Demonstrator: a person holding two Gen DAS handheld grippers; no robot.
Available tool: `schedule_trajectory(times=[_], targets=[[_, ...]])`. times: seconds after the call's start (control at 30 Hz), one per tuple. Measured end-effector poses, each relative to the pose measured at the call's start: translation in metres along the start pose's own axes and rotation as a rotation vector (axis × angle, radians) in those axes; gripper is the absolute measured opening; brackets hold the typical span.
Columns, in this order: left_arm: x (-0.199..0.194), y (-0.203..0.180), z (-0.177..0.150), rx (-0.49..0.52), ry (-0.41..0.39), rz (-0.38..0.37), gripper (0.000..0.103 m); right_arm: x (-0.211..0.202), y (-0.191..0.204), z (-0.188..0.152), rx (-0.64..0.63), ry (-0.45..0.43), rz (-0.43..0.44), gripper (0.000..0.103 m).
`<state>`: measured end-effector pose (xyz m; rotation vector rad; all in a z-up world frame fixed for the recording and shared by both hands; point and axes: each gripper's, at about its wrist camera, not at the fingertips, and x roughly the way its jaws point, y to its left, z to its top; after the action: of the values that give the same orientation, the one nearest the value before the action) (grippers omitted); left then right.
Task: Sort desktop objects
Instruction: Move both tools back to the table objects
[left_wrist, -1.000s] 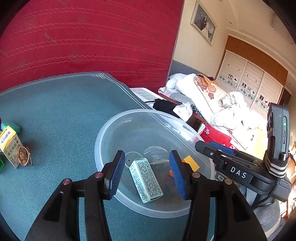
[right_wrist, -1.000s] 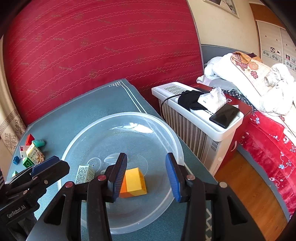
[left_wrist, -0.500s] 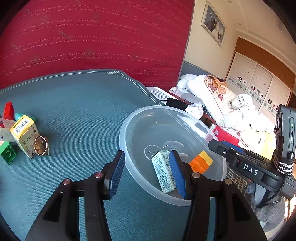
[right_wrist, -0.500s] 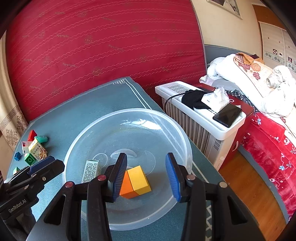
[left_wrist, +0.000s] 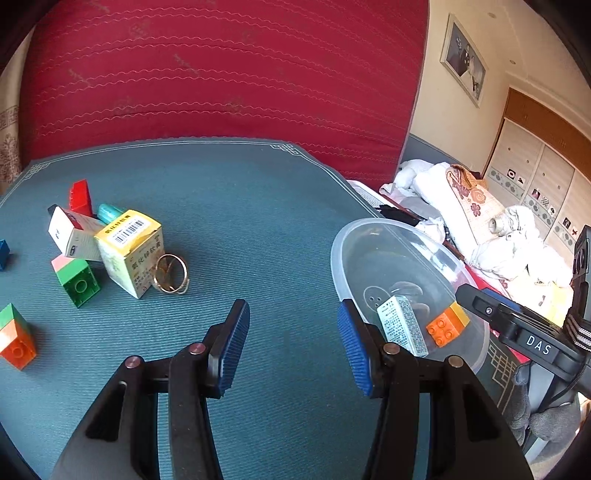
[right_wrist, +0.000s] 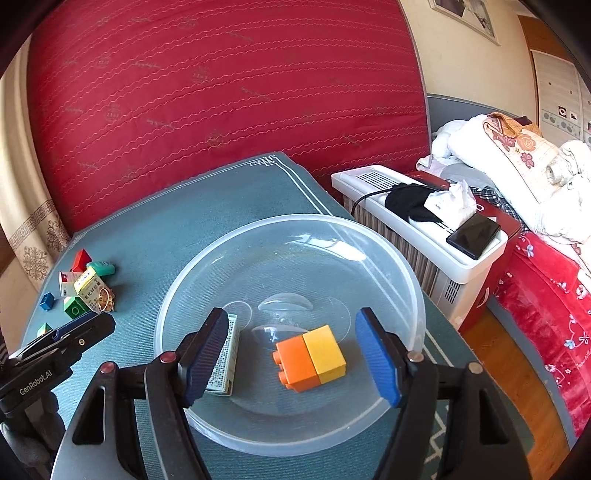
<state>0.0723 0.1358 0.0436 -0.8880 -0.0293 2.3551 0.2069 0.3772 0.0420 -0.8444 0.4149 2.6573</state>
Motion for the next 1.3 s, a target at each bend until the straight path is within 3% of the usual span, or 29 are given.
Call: schedule_trajectory(times=[0.7,1.0,1.3], targets=[[-0.042,0.115,-0.011,-0.178,-0.051,0.299,0.054,0.021,0.099,0.000,-0.132,0.014,0.192,0.080],[-0.057,0.153,-0.018,-0.235,-0.072,0.365,0.053,0.030,0.133,-0.003,-0.177,0.029,0.252,0.080],[-0.062,0.165,-0.017,-0.245,-0.083,0.416,0.054,0.040,0.158,-0.006,-0.212,0.051,0.299,0.080]])
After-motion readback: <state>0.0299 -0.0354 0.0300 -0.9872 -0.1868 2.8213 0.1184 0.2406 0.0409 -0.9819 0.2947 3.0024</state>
